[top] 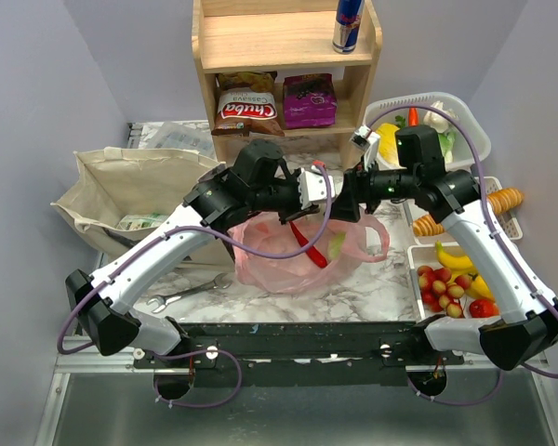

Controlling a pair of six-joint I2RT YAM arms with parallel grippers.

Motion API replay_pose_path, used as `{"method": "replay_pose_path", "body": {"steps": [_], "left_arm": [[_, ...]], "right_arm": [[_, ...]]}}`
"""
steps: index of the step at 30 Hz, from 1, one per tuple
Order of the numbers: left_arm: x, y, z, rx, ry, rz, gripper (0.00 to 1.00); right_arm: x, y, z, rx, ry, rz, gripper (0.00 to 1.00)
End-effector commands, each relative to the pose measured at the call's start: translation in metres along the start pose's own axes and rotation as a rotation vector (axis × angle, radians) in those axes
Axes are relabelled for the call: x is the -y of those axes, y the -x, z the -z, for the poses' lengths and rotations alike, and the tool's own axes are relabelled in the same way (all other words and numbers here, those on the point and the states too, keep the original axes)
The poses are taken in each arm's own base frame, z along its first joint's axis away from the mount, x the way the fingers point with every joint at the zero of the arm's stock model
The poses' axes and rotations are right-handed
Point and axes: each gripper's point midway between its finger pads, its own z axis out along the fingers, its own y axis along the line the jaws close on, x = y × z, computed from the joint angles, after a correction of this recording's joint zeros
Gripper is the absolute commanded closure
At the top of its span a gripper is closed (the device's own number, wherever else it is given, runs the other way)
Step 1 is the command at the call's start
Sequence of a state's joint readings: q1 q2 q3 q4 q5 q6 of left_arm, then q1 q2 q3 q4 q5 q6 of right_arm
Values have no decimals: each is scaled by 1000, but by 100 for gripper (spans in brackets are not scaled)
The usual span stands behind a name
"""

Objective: Untie the knot of the grocery bags and take out the mixed food

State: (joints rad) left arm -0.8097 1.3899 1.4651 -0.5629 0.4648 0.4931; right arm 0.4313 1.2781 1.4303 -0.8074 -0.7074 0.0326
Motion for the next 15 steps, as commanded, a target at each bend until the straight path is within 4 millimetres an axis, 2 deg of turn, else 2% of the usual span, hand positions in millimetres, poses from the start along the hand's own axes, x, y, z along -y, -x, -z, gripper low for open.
{"method": "replay_pose_path", "body": {"steps": [1,2,8,12,13,15], "left_arm": [[-4,32,6,63,26,-22,100],[-3,34,6,66,27,-29,100],[-7,36,4,27,84,-59,100],[-8,40,1,5,99,-55,78],[-8,40,0,1,96,-56,70],[-7,40,-1,-5,95,-51,49]], "right_arm": [[3,10,-4,34,-23,6,26],[4,11,-5,37,-30,7,28],[16,22,-2,76,-111,18,58],[18,27,-2,96,-120,16,80],[17,28,-3,99,-119,11,85],[17,29,-2,104,-119,4,97]]}}
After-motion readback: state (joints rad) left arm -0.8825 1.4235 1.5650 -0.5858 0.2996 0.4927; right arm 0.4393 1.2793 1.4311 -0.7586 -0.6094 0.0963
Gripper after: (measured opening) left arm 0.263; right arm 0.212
